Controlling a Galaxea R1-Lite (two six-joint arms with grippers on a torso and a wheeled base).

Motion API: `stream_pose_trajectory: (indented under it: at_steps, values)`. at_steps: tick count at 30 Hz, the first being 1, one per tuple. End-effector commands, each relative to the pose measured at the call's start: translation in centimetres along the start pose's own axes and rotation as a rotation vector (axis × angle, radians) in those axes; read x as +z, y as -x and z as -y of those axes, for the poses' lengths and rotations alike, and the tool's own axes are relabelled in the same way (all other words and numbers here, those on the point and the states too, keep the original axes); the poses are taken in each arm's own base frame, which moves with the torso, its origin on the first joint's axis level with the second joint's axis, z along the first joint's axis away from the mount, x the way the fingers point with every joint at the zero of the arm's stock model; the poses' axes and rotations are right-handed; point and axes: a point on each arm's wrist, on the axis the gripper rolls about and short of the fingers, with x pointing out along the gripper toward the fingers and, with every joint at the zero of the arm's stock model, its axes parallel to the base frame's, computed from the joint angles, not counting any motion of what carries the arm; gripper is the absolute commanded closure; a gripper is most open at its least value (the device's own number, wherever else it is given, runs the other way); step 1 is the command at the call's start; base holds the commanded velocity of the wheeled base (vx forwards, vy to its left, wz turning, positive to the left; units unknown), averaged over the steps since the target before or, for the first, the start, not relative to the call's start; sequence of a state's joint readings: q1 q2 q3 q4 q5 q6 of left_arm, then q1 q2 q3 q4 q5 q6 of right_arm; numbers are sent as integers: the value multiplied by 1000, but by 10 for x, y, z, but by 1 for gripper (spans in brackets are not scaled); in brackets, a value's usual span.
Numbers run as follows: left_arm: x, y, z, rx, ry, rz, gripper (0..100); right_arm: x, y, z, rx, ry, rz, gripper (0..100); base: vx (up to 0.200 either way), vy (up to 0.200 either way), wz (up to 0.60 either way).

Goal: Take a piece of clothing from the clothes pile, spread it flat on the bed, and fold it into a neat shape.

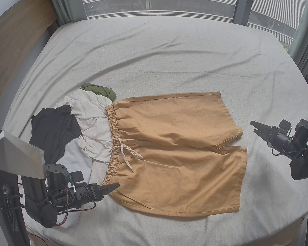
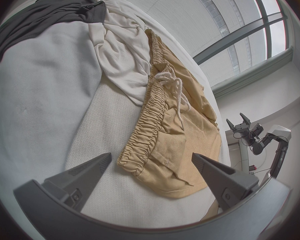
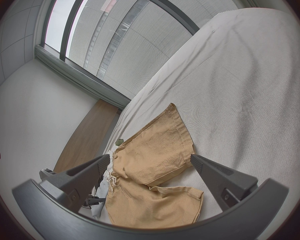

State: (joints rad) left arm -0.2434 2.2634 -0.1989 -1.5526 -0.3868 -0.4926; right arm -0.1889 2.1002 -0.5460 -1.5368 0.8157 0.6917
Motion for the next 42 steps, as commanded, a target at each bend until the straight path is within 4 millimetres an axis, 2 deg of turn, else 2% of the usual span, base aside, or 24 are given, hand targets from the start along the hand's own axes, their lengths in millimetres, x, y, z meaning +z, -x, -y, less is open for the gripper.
stream_pose_trajectory:
  at_steps: [1,9,21,27,30,35,42]
  values:
    - [0,-1,0,-2,-1,0,100,0,0,0,0,-1,-1,0,0,0,0]
    - [3,-8,-4,19,-2,24,100,-14,2,-2,-9,-21,-43,0,0,0,0]
    - [8,-1,1,13,-11,48,100,-48,8,1,-38,14,-145,0,0,0,0]
    - [7,7,6,8,-1,43,100,-85,27,4,-89,56,-265,0,0,0,0]
    - [8,10,9,3,-2,49,100,-87,29,3,-94,62,-271,0,0,0,0]
    - [6,15,17,-18,-8,44,100,-102,46,-3,-121,45,-328,0,0,0,0]
    - [7,13,19,-26,-19,46,100,-127,64,-5,-155,26,-427,0,0,0,0]
